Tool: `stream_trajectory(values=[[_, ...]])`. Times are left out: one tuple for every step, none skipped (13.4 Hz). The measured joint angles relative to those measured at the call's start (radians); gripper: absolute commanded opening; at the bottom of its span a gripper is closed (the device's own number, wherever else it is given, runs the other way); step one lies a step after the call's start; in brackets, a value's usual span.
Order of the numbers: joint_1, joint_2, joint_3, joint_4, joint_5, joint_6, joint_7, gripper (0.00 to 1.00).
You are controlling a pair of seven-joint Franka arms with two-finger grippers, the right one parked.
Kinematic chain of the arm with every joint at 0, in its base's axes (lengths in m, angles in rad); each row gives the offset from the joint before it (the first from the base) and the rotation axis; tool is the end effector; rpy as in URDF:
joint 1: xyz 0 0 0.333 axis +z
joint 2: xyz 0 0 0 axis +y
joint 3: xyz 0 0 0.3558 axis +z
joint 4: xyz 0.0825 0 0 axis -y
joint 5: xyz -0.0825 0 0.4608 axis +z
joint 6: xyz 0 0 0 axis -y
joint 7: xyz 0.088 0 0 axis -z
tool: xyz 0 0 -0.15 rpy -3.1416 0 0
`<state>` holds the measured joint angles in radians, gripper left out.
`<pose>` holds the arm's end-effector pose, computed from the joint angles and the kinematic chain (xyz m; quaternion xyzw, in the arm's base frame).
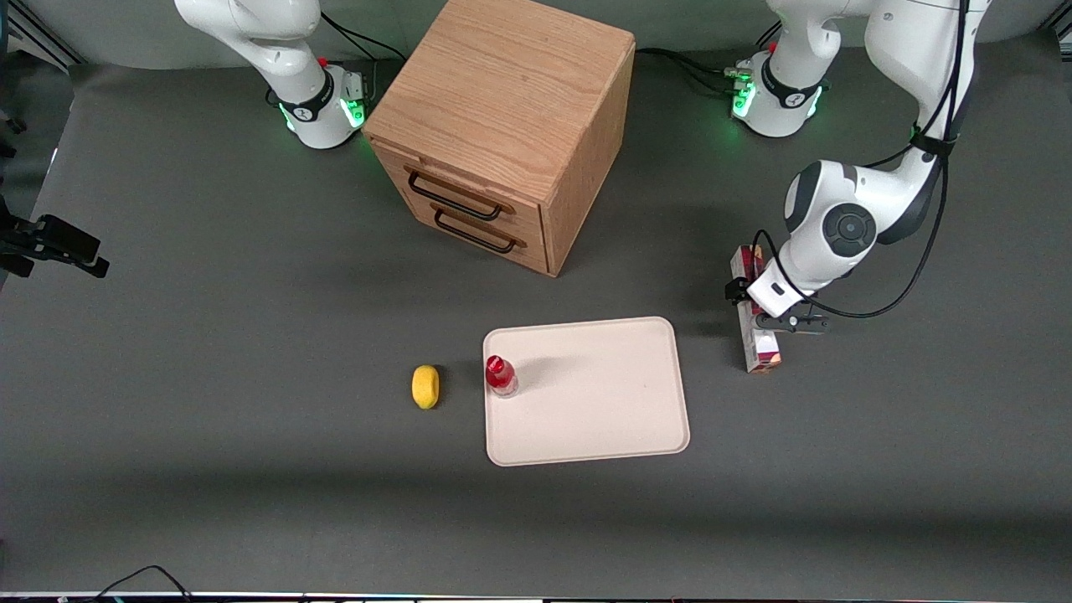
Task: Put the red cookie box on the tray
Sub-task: 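Close the left gripper on the cookie box and lift it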
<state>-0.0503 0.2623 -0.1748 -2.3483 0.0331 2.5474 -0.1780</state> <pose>0.5404 -0.1287 0.1467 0.9989 -0.0352 -0.0315 0.0076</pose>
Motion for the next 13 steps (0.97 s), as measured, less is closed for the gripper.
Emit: stream_trajectory(values=[[0.0,0.0,-0.001,-0.003,0.0,0.002,0.0,0.97],[0.0,0.0,-0.005,-0.008,0.0,0.011,0.0,0.76],[0.0,0.0,-0.009,-0.017,0.0,0.03,0.0,0.51],[0.0,0.0,-0.012,-0.027,0.0,0.05,0.0,0.3],[0.0,0.0,-0.014,-0.034,0.0,0.06,-0.001,0.11],[0.0,0.0,-0.014,-0.037,0.0,0.062,-0.001,0.0],[0.0,0.0,-0.014,-0.038,0.0,0.062,-0.001,0.0],[0.0,0.0,-0.014,-0.038,0.0,0.062,-0.001,0.0],[0.0,0.0,-0.015,-0.038,0.0,0.062,0.0,0.0],[0.0,0.0,-0.015,-0.038,0.0,0.062,0.0,0.0],[0.0,0.0,-0.015,-0.037,0.0,0.062,0.0,0.0],[0.0,-0.001,-0.017,-0.034,0.0,0.062,0.001,0.0],[0.0,-0.001,-0.025,-0.027,0.0,0.06,0.001,0.0]])
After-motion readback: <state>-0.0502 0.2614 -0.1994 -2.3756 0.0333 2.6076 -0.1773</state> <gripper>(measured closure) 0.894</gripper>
